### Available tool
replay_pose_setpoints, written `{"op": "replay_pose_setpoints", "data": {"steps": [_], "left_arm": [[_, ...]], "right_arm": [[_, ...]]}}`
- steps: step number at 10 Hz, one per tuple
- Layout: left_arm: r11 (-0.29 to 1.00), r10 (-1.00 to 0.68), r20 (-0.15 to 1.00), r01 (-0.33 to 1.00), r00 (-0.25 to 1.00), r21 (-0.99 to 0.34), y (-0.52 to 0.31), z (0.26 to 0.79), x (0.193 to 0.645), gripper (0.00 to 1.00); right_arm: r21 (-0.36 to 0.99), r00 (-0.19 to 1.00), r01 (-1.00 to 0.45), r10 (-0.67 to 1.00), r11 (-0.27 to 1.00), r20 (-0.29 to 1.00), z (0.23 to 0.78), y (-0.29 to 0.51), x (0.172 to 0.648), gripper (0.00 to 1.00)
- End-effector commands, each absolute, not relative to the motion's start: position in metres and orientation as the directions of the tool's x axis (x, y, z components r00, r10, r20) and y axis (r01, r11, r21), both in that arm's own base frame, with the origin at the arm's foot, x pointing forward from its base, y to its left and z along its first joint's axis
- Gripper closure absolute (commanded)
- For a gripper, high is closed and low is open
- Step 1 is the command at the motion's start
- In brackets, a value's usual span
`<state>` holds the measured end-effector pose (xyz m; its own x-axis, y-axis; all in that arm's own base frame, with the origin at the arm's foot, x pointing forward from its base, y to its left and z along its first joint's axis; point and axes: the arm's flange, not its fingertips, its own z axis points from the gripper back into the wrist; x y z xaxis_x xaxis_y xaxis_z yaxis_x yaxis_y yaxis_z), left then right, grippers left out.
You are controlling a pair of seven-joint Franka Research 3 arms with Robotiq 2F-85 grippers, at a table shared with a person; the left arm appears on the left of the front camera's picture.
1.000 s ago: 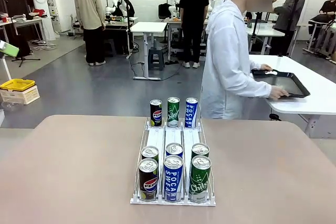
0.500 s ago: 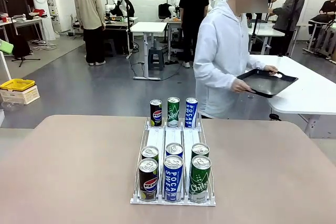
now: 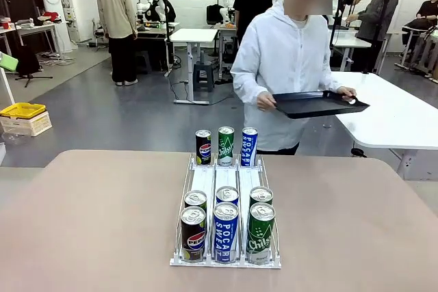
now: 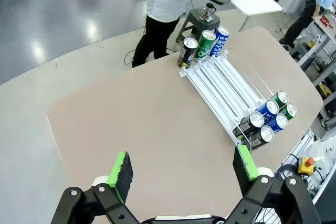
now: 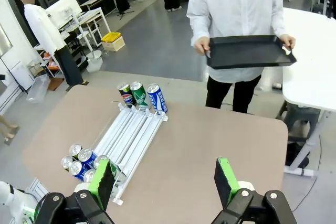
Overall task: Retrieve and hand over the desired beverage to the person.
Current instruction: Pick up a can of the same type that the person held from the Automatic Can Dispenser.
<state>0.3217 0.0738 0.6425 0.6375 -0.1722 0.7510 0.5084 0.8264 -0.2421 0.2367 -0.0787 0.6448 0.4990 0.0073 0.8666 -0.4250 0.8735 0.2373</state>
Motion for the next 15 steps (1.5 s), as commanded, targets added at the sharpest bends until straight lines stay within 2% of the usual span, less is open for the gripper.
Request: {"op": "replay_pose_setpoints", "data": {"steps": [1,15], "left_arm": [[0.813,-0.182,0.76,0.53,0.624,-0.24,0.0756,0.6425,0.3218,0.0],[0.813,-0.182,0.76,0.53,0.624,-0.24,0.0756,0.6425,0.3218,0.0]], "right_arm": [[0.245,0.498,-0.448,0.012,0.86,0.867,0.6442,-0.0751,0.2393,0.0],[0.245,0.498,-0.448,0.012,0.86,0.867,0.6442,-0.0751,0.2393,0.0]]}}
